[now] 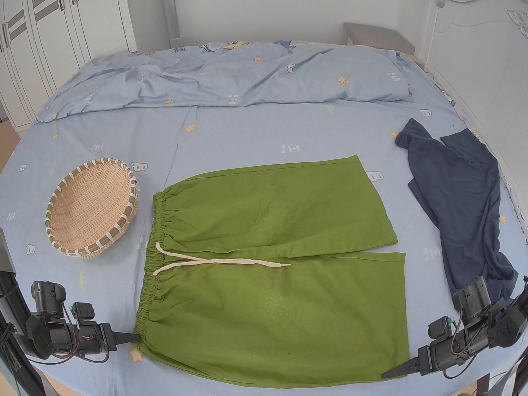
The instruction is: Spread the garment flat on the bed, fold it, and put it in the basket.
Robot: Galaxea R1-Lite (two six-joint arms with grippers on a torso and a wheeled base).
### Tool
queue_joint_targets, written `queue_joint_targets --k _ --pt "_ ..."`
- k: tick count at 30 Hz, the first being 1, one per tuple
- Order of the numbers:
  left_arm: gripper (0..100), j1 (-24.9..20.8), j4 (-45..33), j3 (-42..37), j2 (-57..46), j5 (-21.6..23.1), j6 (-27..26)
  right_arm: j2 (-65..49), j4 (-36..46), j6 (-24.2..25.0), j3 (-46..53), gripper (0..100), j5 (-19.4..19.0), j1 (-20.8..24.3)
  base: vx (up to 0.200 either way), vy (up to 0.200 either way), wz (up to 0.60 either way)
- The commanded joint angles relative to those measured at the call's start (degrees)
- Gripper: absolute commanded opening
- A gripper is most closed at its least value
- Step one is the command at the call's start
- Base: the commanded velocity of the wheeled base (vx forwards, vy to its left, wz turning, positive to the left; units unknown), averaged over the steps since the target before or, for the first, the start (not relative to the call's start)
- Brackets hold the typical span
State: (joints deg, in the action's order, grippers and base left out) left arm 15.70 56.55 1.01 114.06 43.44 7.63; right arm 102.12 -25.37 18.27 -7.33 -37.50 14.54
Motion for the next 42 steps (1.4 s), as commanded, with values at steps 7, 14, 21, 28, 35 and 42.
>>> queue_joint_targets --k 7,14,21,28,35,42 --pt "0 0.0 0.0 -1.0 0.1 0.0 0.1 -0.3 0.0 0.0 1.0 0 -0.1 -0.2 0.000 0.000 0.00" --pt "0 -0.9 -0.3 -1.0 -1.8 -0.2 1.9 -0.3 0.0 0.1 1.0 0 -0.1 -0.4 0.000 0.000 0.00" --pt "0 -7.2 -0.7 0.5 -13.8 -0.9 18.9 -7.1 0.7 1.6 0.0 0 0.0 -1.4 0.000 0.000 0.00" --pt "0 -11.8 -12.8 8.6 -21.9 -7.8 25.9 -17.1 9.5 7.2 -8.1 0 0.8 -1.5 0.000 0.000 0.00" --pt "0 -11.3 -41.4 24.9 -31.2 -9.3 29.8 -19.4 21.4 6.2 -19.6 0 0.9 -1.7 0.000 0.000 0.00" --pt "0 -11.0 -65.0 43.2 -32.7 -9.1 30.0 -18.8 28.3 4.9 -29.8 0 0.8 -4.3 0.000 0.000 0.00"
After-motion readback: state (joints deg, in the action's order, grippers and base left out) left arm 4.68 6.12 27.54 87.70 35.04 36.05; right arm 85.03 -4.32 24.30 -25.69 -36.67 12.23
